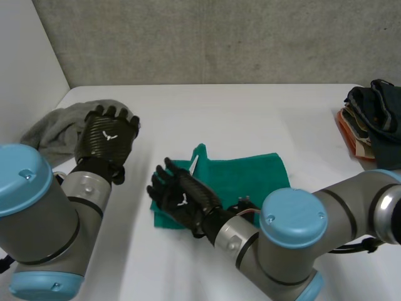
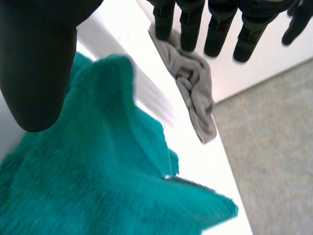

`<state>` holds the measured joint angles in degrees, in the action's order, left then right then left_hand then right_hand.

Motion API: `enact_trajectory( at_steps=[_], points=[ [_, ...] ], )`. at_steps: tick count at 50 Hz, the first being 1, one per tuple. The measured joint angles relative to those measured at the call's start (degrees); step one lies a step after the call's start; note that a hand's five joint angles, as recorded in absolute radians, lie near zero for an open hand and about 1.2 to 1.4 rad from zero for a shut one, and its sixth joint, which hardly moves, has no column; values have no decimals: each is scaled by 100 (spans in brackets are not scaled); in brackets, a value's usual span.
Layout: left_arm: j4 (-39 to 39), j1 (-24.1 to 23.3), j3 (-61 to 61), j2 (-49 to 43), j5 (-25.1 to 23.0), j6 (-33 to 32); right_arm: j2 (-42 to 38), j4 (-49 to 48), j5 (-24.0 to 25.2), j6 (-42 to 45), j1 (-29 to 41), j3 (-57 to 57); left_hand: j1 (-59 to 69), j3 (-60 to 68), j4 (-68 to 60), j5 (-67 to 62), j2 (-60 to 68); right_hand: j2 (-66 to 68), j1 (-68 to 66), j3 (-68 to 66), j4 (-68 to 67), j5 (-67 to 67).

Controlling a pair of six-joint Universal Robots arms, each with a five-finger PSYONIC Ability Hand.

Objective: Fold the laundry.

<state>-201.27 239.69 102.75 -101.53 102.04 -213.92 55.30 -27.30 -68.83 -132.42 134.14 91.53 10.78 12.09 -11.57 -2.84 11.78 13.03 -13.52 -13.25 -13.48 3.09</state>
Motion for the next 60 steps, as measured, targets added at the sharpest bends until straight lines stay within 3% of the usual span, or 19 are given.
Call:
enact_trajectory(
  at_steps=[4,9,15,27,30,34,41,48,52,60],
  points=[
    [-70,-174,-172,-109,-98,9,367,229,-250,-422,-233,181,0,0,0,0,0,-55,3,102,127,-25],
    [-236,-632,-534,-411,-275,143,1192,749,-470,-1530,-1139,657,0,0,0,0,0,-55,3,102,127,-26],
    [-289,-1071,-1005,-949,-415,463,1526,1254,-521,-2233,-1978,1131,0,0,0,0,0,-55,3,102,127,-26],
    [-198,-1262,-2003,-2475,-617,575,1366,1370,-478,-1300,-2753,1690,18,0,0,0,1,-39,-10,71,100,-5],
    [-82,-1205,-2238,-2839,-477,492,1344,1333,-486,-1174,-2770,1729,18,1,-3,0,4,24,-42,-80,-58,110],
    [123,-1050,-2300,-3047,87,316,1337,1232,-503,-1152,-2777,1773,18,12,-16,-1,13,628,-588,-653,-636,707],
    [267,-977,-1772,-2752,939,186,1328,1096,-571,-1260,-2767,1804,18,12,-16,-1,12,2114,-2054,-2075,-2055,2101],
    [243,-1227,-1055,-2041,1087,215,1324,972,-921,-1323,-2723,1781,18,13,-16,-1,13,3418,-2973,-3410,-3385,3280],
    [264,-1375,-798,-1836,1106,230,1322,928,-1137,-1322,-2703,1757,18,12,-16,0,12,5214,-4228,-5166,-5144,5018],
    [277,-1414,-488,-1229,1079,249,1395,975,-1367,-1132,-2667,1609,18,11,-16,0,12,5450,-4298,-5492,-5505,5340]
  ],
)
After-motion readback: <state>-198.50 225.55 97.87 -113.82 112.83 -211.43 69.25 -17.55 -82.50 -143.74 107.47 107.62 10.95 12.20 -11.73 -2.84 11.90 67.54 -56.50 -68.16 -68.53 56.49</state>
